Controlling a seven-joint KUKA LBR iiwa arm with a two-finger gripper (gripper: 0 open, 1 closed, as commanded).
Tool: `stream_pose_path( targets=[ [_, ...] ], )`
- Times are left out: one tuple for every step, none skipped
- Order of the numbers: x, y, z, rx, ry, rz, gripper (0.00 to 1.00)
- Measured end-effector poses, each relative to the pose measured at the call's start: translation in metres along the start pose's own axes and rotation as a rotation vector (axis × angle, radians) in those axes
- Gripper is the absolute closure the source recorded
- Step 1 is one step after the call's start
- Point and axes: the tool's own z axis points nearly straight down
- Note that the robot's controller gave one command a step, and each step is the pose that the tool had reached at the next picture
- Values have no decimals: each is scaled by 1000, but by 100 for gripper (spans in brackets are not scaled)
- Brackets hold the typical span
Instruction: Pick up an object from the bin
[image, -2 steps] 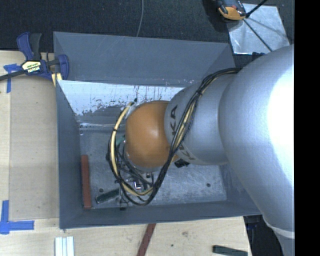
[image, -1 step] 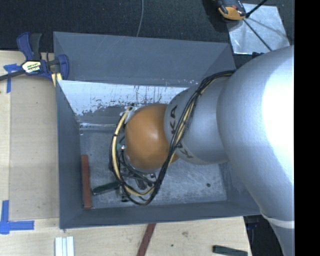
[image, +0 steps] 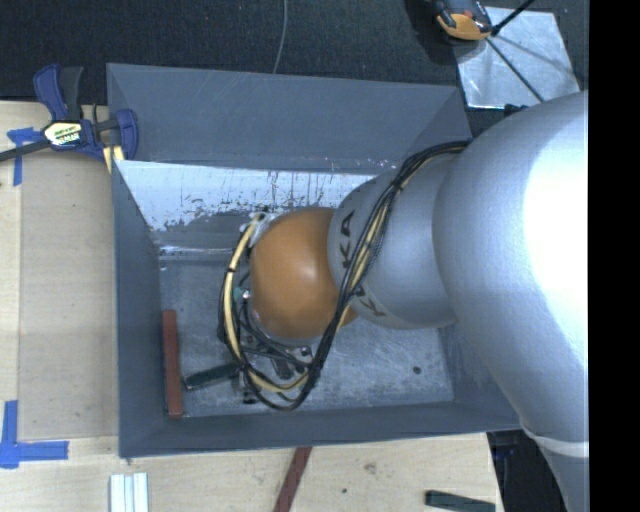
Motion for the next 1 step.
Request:
stream_pose_path(
  targets=[
    [-13,-10,-212,1,6,23,100]
  ],
)
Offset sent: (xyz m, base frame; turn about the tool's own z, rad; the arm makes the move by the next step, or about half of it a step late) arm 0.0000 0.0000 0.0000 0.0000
